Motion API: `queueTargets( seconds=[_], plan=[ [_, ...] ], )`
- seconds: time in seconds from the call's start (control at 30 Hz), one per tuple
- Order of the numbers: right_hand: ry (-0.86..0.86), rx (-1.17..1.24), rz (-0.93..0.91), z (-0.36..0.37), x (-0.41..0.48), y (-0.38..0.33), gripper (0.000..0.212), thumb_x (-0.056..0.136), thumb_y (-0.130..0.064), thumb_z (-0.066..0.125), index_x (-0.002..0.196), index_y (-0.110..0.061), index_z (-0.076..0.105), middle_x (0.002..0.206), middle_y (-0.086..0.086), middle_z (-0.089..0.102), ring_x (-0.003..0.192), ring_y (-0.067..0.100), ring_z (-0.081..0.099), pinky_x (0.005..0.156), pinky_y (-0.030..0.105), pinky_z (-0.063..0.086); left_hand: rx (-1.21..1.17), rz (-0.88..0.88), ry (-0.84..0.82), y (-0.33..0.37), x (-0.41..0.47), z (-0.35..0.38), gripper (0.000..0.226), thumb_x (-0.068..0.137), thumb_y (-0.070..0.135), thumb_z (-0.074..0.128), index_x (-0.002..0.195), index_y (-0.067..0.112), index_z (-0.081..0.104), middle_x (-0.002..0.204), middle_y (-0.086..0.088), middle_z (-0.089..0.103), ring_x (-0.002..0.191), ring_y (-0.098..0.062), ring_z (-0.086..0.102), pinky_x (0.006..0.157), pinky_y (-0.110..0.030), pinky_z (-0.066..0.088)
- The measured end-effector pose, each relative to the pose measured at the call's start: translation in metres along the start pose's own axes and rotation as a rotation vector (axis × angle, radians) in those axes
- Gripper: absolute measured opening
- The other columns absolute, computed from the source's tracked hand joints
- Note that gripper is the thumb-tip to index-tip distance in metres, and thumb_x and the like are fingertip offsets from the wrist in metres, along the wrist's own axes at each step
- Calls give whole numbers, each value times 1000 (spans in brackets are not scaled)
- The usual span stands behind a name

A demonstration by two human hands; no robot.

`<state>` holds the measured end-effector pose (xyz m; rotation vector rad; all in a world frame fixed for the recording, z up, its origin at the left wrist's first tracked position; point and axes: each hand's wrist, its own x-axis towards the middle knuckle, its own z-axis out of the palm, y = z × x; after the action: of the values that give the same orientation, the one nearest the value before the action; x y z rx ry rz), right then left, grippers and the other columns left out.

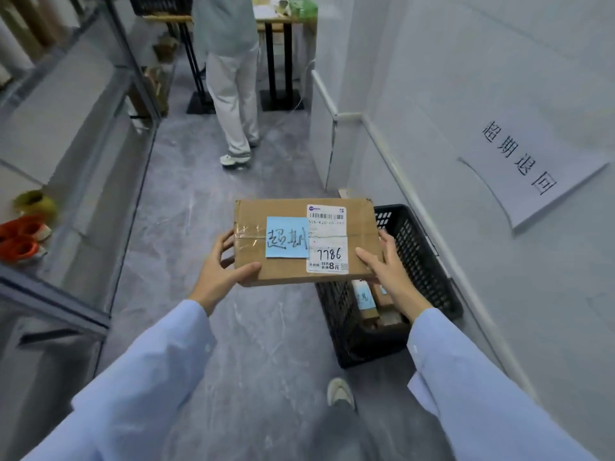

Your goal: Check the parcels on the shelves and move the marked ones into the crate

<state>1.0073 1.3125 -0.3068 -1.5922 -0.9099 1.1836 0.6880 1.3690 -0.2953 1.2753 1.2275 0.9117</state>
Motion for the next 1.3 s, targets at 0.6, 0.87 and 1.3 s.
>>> queueTargets(
  seconds=[0.6, 0.87, 1.3],
  plan=[
    [188, -224, 292, -222, 254, 132, 75, 69, -67, 72, 131, -51, 34, 124, -19, 57, 115, 15, 60, 97, 51, 51, 529, -118, -65, -90, 226, 223, 63, 87, 39, 69, 143, 35, 41, 147, 10, 45, 134, -13, 41, 110, -40, 37],
    [202, -269, 315, -224, 343, 188, 64, 82, -45, 73, 134, -41, 35, 138, 0, 53, 121, 22, 57, 98, 55, 50, 735, -90, -51, -127, 277, 220, 65, 88, 41, 66, 147, 31, 38, 150, 6, 42, 138, -14, 36, 110, -34, 31],
    [182, -363, 337, -205, 411, 233, 64, 92, -20, 68, 146, -14, 34, 142, 12, 50, 121, 23, 54, 96, 33, 45, 834, -66, -71, -153, 294, 219, 63, 89, 38, 66, 146, 29, 40, 149, 6, 43, 138, -16, 36, 113, -38, 27]
  ],
)
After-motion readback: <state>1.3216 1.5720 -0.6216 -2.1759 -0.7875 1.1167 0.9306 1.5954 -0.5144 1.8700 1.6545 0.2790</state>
